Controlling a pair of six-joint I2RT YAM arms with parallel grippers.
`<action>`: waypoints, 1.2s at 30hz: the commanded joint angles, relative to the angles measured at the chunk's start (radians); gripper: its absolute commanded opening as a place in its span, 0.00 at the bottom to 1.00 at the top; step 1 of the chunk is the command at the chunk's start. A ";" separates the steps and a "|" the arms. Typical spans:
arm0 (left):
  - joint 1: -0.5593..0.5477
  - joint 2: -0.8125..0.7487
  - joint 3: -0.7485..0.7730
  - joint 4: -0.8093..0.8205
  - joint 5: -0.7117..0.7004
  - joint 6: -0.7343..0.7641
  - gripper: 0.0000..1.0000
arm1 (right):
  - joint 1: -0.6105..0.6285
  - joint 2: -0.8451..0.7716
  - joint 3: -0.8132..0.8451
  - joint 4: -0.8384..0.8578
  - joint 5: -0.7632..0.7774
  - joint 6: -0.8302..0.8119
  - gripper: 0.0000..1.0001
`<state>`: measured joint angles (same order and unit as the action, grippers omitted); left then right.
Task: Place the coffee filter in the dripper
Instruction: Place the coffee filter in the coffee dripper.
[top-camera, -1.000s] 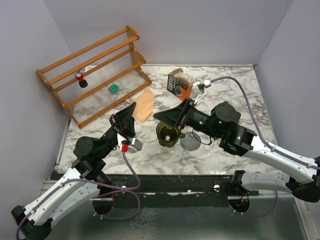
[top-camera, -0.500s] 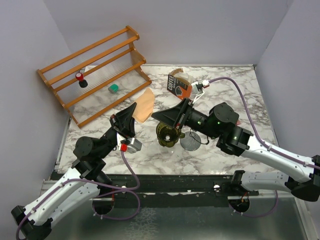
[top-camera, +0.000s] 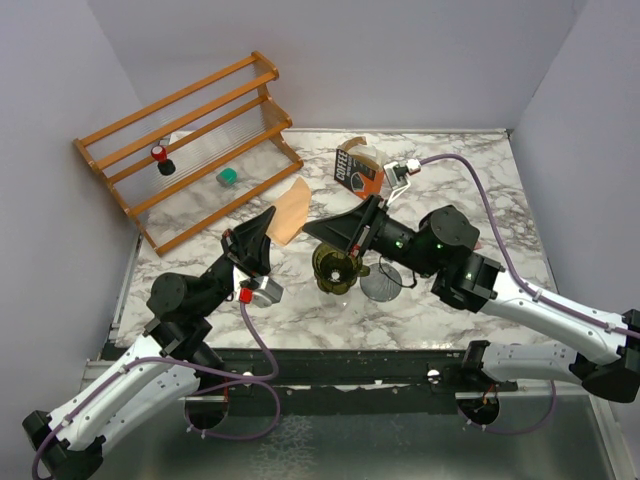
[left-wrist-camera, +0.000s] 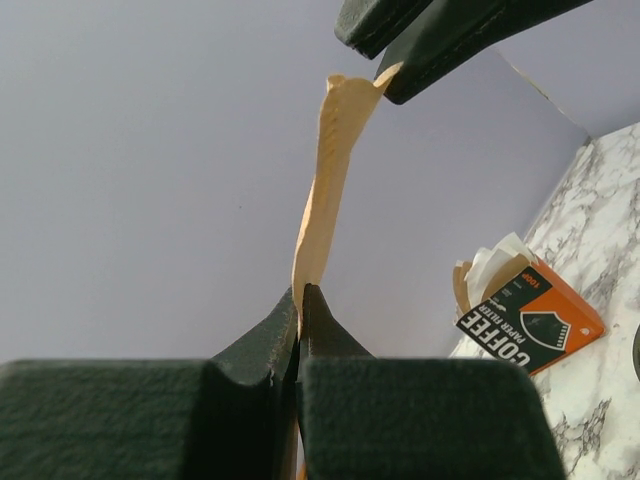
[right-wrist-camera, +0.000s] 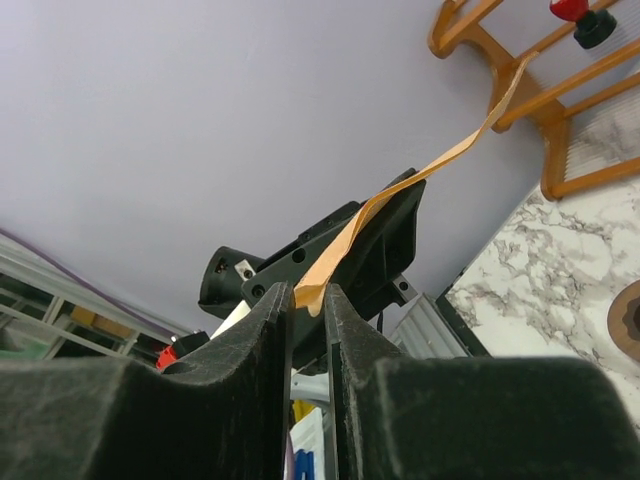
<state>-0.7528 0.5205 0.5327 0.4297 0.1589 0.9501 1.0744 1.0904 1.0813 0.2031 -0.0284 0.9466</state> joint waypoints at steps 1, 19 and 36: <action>0.003 0.003 -0.002 0.027 0.033 -0.021 0.00 | 0.007 0.015 -0.006 0.036 -0.016 0.010 0.23; 0.004 -0.017 -0.027 0.028 0.022 -0.066 0.03 | 0.007 0.009 -0.020 0.046 -0.034 0.003 0.01; 0.004 -0.076 0.159 -0.509 0.235 -0.245 0.35 | 0.008 -0.015 0.141 -0.310 0.223 -0.527 0.01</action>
<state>-0.7528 0.4561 0.6403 0.0673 0.3042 0.7811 1.0744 1.0546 1.1393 0.0330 0.0910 0.6598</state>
